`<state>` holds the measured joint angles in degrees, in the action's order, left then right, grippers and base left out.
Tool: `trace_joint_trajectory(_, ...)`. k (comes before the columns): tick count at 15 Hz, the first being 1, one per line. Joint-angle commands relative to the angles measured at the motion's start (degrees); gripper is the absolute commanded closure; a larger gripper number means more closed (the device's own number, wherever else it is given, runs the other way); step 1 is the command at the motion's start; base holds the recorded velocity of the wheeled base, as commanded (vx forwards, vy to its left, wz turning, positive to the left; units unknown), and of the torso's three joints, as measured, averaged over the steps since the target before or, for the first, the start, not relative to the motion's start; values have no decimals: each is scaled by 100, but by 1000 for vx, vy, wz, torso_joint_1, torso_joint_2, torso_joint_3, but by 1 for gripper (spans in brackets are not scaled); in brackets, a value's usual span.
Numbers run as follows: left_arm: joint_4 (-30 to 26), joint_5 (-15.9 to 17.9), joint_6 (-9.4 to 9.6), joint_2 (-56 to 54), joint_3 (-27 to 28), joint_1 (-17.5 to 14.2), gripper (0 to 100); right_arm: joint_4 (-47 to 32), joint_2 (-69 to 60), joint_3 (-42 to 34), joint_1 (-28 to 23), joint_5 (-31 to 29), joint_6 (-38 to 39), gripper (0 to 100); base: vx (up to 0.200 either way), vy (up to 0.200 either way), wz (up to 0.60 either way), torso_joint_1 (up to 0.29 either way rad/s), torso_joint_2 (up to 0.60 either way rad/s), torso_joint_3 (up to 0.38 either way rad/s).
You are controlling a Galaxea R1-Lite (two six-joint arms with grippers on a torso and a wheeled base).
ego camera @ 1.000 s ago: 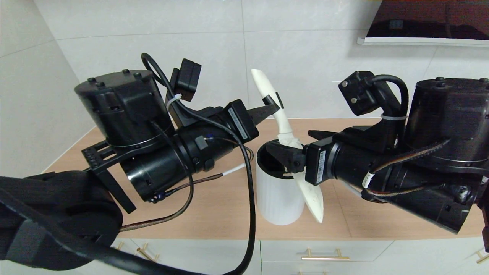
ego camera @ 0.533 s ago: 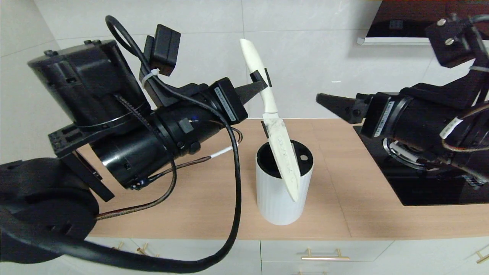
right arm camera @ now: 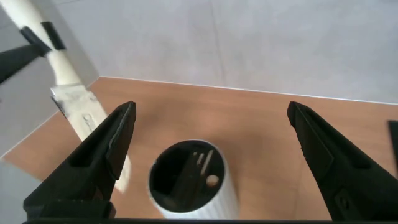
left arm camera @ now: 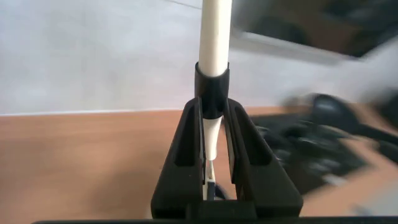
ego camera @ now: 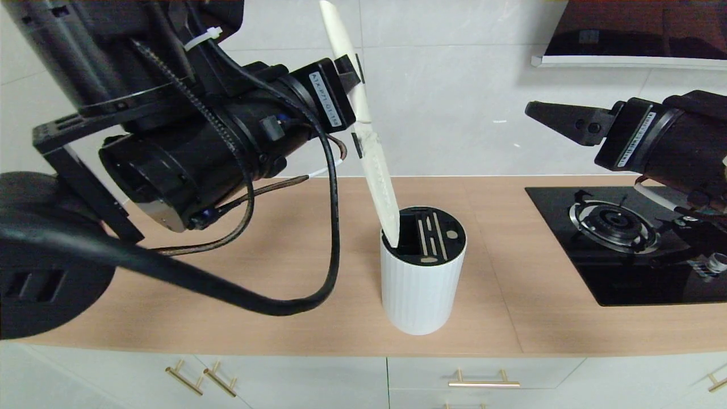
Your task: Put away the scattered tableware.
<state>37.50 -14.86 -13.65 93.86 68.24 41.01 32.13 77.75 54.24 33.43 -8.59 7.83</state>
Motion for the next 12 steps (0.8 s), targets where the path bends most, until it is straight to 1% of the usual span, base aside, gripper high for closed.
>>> trace_joint_trajectory(1, -14, -492, 311, 388, 260, 171, 100, -85, -23, -1, -170, -2, 0, 0, 0, 0, 0, 0, 0, 0)
trace_joint_trajectory(2, -14, -641, 416, 485, 356, 250, 100, -111, -14, 8, -223, -2, 0, 0, 0, 0, 0, 0, 0, 0)
trace_joint_trajectory(4, -67, -720, 478, 590, 479, 399, 100, -111, 3, 8, -240, -2, 0, 0, 0, 0, 0, 0, 0, 0)
trace_joint_trajectory(5, -111, -861, 557, 652, 532, 505, 100, -111, 12, 8, -240, -2, 0, 0, 0, 0, 0, 0, 0, 0)
trace_joint_trajectory(7, -129, -1300, 592, 950, 840, 619, 100, -102, 21, 8, -240, -2, 0, 0, 0, 0, 0, 0, 0, 0)
trace_joint_trajectory(8, -146, -1441, 636, 1065, 972, 619, 100, -111, 21, -1, -240, -2, 0, 0, 0, 0, 0, 0, 0, 0)
trace_joint_trajectory(9, -181, -1546, 759, 1091, 1016, 619, 100, -111, 21, -1, -240, -2, 0, 0, 0, 0, 0, 0, 0, 0)
trace_joint_trajectory(11, -190, -1590, 829, 1109, 1007, 636, 100, -111, 38, -1, -240, -2, 0, 0, 0, 0, 0, 0, 0, 0)
trace_joint_trajectory(12, -208, -1625, 829, 1135, 1007, 654, 100, -111, 38, -1, -240, -2, 0, 0, 0, 0, 0, 0, 0, 0)
